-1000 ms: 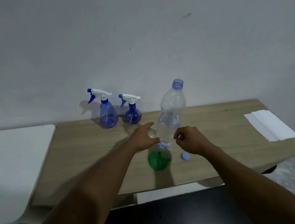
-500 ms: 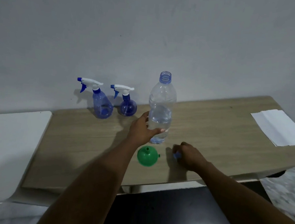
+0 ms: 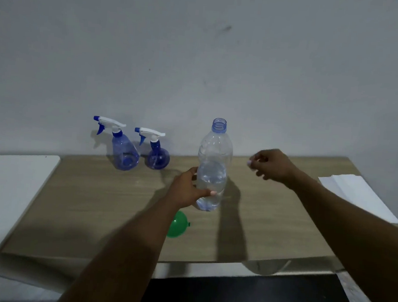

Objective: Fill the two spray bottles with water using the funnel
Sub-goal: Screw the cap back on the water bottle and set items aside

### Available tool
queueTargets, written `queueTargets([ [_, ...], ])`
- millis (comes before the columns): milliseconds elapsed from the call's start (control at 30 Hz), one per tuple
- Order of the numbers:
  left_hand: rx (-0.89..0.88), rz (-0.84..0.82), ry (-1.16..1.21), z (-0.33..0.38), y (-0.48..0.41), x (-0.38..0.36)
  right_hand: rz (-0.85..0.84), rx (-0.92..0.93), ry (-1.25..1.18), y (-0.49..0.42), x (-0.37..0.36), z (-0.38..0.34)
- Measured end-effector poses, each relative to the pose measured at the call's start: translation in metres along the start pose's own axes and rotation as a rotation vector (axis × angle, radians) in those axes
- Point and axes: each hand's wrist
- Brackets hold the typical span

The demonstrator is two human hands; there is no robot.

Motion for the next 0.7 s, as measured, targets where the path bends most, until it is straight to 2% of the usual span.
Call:
queueTargets([
  [100, -0.014, -0.003, -0.003, 0.007, -0.003, -0.014, 0.015, 0.146, -0.162, 0.001, 0.04, -0.048],
  [233, -0.014, -0.016, 0.009, 0.015, -0.008, -0.031, -0.06, 0.284, -0.208, 0.012, 0.067, -0.09],
  [333, -0.016, -0.017, -0.006, 0.017, -0.011, -0.039, -0.077, 0.348, -0.14, 0.017, 0.066, -0.099],
  [500, -0.022, -0.012, -0.031, 0.019, -0.013, -0.043, -0.017, 0.431, -0.071, 0.015, 0.062, -0.098],
  [700, -0.008, -0.023, -0.056, 0.019, -0.013, -0.042, -0.029, 0.587, 0.285, 0.013, 0.066, -0.109],
])
Point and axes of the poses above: each hand's wrist, its own y-axis away from the middle knuckle, its own x-axis out of the back of the hand, z = x × y, and after that the axes turned 1 degree about -z, right-handed
